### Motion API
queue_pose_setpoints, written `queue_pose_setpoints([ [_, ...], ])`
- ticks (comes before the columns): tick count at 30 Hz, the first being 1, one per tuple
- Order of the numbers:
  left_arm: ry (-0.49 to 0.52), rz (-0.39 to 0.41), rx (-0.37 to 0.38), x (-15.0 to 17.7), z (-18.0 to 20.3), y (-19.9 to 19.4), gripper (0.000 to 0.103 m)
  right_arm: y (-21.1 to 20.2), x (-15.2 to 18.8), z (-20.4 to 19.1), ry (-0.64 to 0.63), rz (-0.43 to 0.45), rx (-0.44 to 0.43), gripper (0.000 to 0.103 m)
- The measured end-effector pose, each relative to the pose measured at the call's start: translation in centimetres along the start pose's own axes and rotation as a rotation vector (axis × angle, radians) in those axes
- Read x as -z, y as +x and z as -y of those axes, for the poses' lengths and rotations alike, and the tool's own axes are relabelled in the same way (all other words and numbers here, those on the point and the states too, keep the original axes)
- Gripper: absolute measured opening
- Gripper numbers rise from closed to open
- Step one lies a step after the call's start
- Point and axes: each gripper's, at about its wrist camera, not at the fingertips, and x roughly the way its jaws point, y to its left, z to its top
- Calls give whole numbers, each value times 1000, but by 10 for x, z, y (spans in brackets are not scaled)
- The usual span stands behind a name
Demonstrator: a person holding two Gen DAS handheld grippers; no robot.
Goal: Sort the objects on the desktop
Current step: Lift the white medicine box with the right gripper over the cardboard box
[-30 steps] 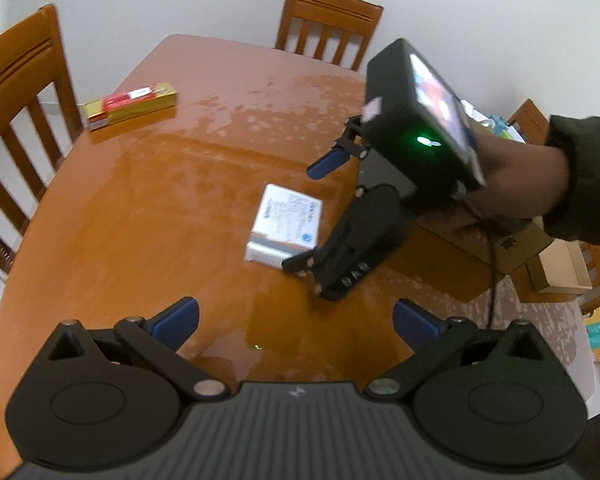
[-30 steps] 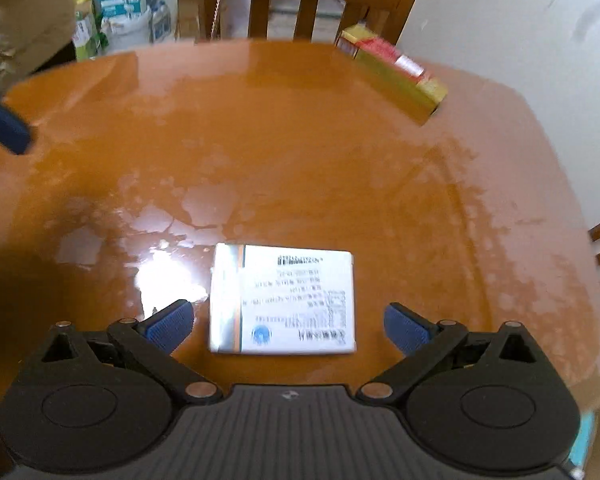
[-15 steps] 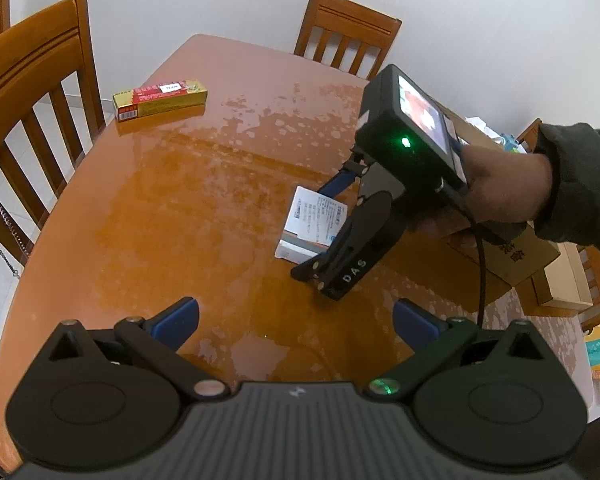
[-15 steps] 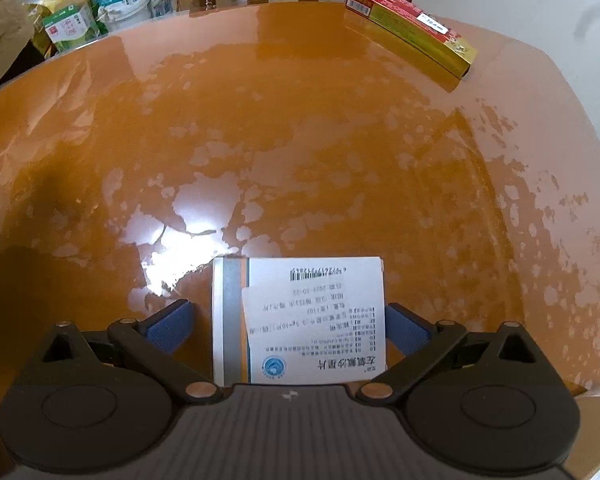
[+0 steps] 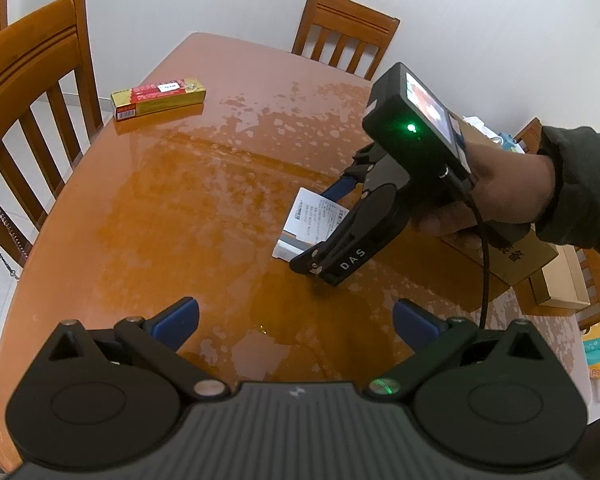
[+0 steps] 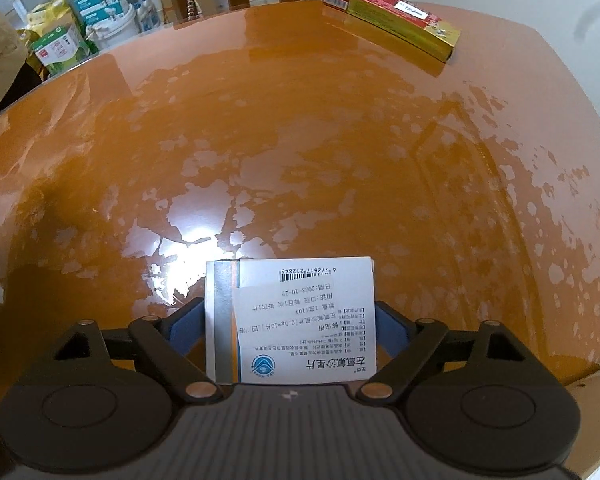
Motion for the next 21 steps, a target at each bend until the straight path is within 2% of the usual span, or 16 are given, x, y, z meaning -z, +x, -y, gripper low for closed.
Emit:
queue_pose_setpoints([
  [4,7,1,2,-1,2,0,103,-12,1,-4,19,30,9,90],
  [11,47,8,27,-10,16,-3,103,-64,9,-14,58,104,38,90],
  [21,174,-7,112,-27,61,5,103,-142,67,14,259,177,134,90],
])
